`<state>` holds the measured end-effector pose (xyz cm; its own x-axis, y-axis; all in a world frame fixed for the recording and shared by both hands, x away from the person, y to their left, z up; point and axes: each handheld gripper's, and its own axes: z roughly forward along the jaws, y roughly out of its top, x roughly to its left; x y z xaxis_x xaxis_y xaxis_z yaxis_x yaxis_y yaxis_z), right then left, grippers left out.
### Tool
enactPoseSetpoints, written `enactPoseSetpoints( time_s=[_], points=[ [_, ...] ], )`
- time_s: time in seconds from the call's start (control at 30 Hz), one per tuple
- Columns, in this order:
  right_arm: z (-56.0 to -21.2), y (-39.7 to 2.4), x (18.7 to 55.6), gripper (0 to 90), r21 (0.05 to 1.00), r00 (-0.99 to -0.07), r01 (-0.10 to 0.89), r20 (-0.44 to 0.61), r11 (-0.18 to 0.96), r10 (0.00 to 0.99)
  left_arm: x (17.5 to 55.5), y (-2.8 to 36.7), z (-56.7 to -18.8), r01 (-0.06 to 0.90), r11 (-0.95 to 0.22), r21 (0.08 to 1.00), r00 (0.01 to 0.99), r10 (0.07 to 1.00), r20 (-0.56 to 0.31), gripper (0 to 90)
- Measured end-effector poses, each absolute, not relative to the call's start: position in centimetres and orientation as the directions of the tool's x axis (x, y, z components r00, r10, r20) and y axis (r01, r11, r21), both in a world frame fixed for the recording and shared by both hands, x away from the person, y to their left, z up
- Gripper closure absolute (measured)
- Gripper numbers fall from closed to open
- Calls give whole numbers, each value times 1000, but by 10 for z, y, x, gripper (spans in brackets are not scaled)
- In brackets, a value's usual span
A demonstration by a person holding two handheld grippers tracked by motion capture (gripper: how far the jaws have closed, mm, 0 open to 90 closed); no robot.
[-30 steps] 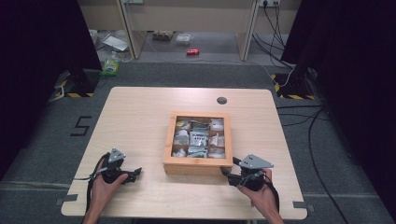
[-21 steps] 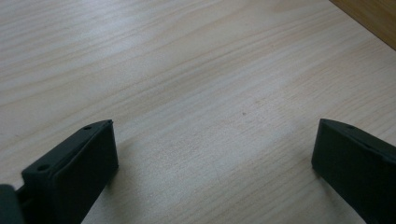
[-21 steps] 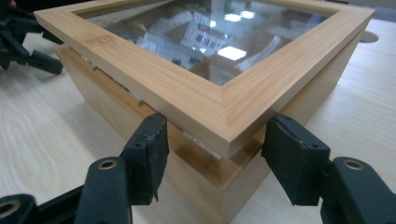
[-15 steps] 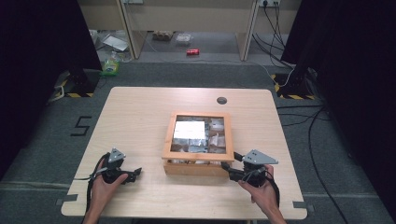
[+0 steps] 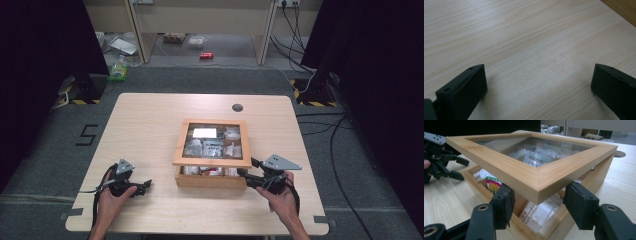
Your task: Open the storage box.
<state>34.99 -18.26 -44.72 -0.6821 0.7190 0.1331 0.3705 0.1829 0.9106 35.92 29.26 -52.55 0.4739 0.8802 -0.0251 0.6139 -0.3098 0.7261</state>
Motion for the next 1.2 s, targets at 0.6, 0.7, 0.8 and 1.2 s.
enactPoseSetpoints(
  time_s=[0.6,0.7,0.8,1.2],
  points=[
    [-415,-174,374,464,945,-713,287,102,156,693,359,293,-525,614,-311,725,475,880,-25,0],
    [-411,-172,380,477,945,-713,287,104,154,694,359,293,-525,614,-311,725,475,880,-24,0],
    [-409,-173,385,480,947,-707,297,129,126,695,359,293,-525,614,-309,726,474,880,-26,0],
    [-410,-174,407,477,945,-682,303,121,127,721,359,293,-525,614,-311,725,475,880,-24,0]
  ],
)
